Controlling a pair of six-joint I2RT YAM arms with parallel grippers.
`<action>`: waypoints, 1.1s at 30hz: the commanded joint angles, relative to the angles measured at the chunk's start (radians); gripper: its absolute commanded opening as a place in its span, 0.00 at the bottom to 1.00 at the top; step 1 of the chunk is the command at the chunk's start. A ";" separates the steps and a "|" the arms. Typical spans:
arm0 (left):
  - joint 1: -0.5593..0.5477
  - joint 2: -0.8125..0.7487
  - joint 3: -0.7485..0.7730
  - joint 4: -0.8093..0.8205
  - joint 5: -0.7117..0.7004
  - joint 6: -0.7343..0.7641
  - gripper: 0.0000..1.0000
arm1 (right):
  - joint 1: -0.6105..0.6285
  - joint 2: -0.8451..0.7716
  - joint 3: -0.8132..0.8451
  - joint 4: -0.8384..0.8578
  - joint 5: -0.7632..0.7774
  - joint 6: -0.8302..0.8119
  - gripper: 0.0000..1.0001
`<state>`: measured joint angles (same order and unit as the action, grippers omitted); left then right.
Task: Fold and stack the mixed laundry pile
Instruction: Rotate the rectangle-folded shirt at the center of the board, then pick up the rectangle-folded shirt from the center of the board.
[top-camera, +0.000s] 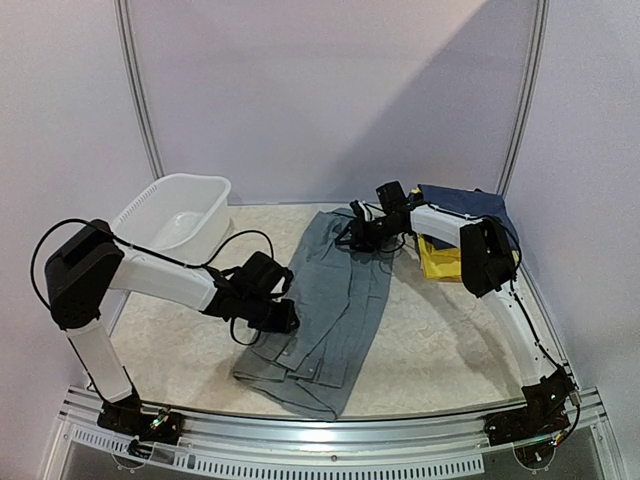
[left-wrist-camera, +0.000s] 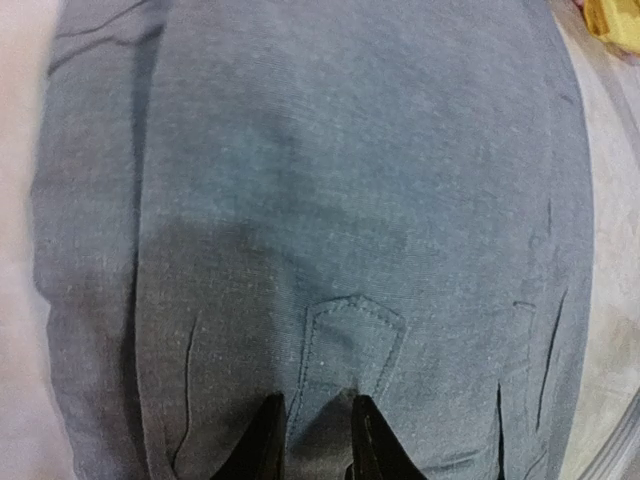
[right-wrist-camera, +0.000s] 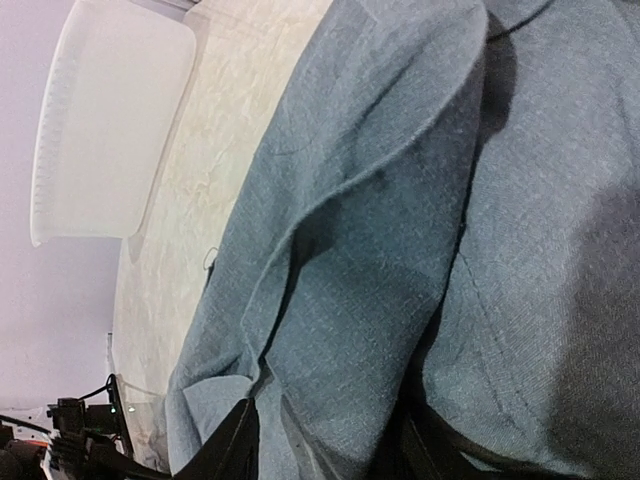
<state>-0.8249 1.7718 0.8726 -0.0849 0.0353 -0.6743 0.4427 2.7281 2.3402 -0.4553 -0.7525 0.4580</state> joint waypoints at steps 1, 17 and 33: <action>-0.058 0.088 0.006 -0.002 0.107 -0.047 0.23 | 0.004 0.055 0.031 0.046 -0.056 0.029 0.47; -0.120 0.092 0.023 0.144 0.097 -0.031 0.21 | 0.006 0.066 0.032 0.045 -0.087 0.015 0.49; -0.216 -0.168 -0.023 0.000 -0.135 0.015 0.21 | 0.047 -0.081 0.096 -0.040 -0.068 -0.048 0.51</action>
<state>-1.0252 1.6596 0.8768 -0.0265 -0.0174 -0.6926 0.4580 2.7537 2.3978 -0.4297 -0.8238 0.4484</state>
